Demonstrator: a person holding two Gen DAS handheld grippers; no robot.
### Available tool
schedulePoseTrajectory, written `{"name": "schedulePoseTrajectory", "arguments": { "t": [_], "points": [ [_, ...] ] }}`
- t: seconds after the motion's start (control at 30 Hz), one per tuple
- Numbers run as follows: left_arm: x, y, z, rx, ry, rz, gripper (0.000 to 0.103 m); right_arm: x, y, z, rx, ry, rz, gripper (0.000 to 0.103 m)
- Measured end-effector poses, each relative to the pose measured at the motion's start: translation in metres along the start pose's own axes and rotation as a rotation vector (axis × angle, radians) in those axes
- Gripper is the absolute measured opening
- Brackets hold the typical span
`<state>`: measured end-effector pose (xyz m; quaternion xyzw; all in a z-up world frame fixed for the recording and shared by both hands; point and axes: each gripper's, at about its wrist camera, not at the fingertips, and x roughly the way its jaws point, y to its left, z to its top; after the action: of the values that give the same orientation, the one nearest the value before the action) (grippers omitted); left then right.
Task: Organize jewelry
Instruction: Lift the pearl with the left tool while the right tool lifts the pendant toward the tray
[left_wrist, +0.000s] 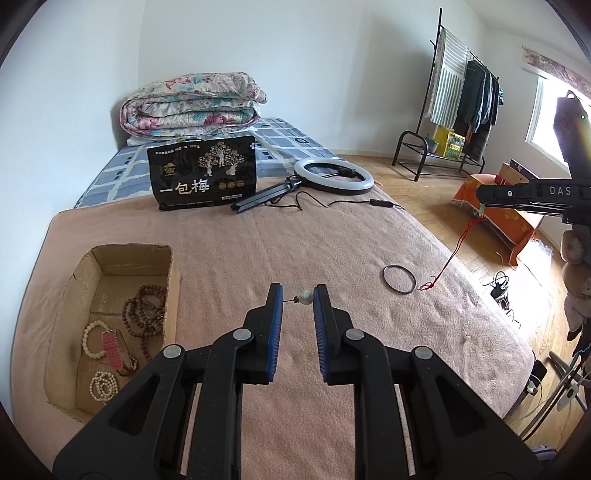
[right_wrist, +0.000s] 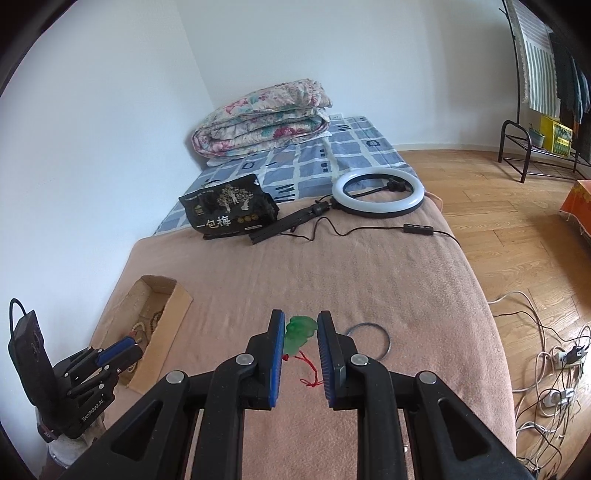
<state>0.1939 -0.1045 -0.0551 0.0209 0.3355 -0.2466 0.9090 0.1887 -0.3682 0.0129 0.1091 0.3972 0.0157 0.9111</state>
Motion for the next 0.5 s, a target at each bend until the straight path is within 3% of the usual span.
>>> {"name": "schedulePoseTrajectory", "arguments": {
  "t": [0.5],
  "points": [
    [-0.05,0.082,-0.016,-0.072,-0.036,0.114,0.015,0.017,0.102,0.005,-0.143,0.019,0.12,0.017]
  ]
}}
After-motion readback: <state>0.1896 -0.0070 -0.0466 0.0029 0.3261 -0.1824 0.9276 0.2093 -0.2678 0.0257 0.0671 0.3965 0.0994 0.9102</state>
